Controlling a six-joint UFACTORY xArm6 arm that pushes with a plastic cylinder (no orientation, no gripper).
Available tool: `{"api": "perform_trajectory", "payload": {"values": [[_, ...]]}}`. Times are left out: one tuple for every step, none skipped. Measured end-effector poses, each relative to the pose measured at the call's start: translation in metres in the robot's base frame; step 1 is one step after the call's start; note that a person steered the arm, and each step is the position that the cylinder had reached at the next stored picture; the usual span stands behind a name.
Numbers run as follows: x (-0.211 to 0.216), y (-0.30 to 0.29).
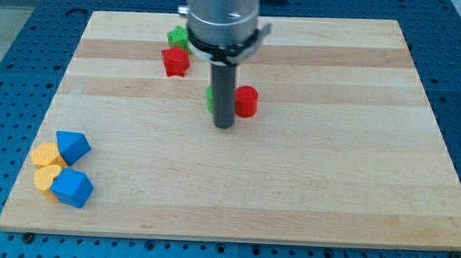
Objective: Move green circle to green star
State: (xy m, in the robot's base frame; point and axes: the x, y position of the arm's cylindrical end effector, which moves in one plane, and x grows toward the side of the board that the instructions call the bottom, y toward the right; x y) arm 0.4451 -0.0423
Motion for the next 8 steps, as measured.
{"api": "perform_trajectory", "payload": {"values": [[-0.024, -0.017], [-0.055, 0.002], [-0.071, 0.017], [-0.061, 0.017], [-0.071, 0.025], [-0.121, 0.017], [-0.145, -0.025], [-0.128, -0.013]]}}
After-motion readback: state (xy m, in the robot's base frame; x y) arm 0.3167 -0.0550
